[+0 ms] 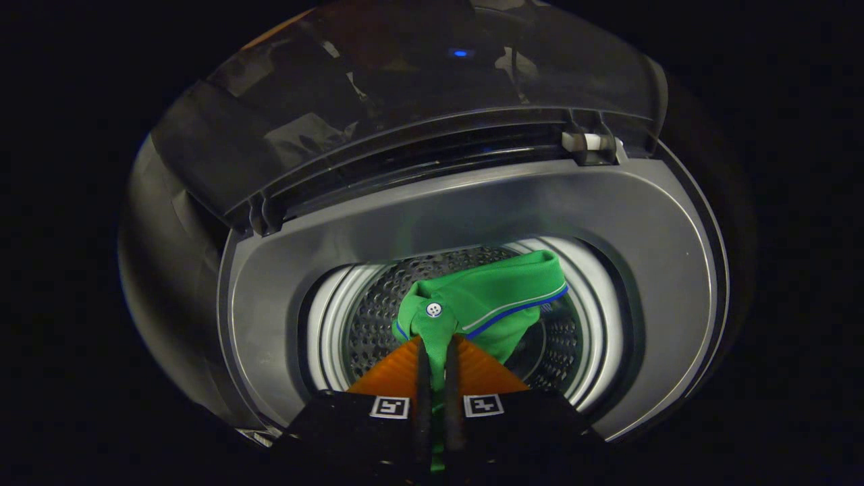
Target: Put the clothes into the washing machine and then close the washing machine lid.
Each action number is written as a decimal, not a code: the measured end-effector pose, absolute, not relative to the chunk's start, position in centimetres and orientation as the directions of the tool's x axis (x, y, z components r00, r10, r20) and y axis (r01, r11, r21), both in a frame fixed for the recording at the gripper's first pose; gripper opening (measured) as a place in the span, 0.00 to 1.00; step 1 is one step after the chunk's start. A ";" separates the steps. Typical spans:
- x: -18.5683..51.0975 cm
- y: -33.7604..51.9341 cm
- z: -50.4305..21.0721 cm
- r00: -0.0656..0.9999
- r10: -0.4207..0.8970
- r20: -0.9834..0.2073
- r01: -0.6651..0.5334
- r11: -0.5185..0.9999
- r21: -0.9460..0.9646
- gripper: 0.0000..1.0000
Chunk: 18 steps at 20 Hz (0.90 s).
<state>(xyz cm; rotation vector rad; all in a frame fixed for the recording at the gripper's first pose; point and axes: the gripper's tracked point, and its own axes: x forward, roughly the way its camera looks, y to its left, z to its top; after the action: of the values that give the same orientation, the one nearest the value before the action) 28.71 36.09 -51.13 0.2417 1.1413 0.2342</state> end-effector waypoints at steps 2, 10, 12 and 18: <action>28.7 35.9 -51.7 0.381 0.299 -0.875 -0.052 0.952 0.302 0.16; 28.5 35.7 -52.7 0.367 0.277 -0.888 -0.047 0.959 0.279 0.16; 28.3 35.4 -53.1 0.363 0.259 -0.895 -0.042 0.964 0.262 0.17; 28.1 34.8 -53.2 0.366 0.243 -0.898 -0.027 0.968 0.250 0.20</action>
<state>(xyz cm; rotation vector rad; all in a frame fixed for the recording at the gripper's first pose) 28.13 34.75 -53.25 0.2059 1.1856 0.1749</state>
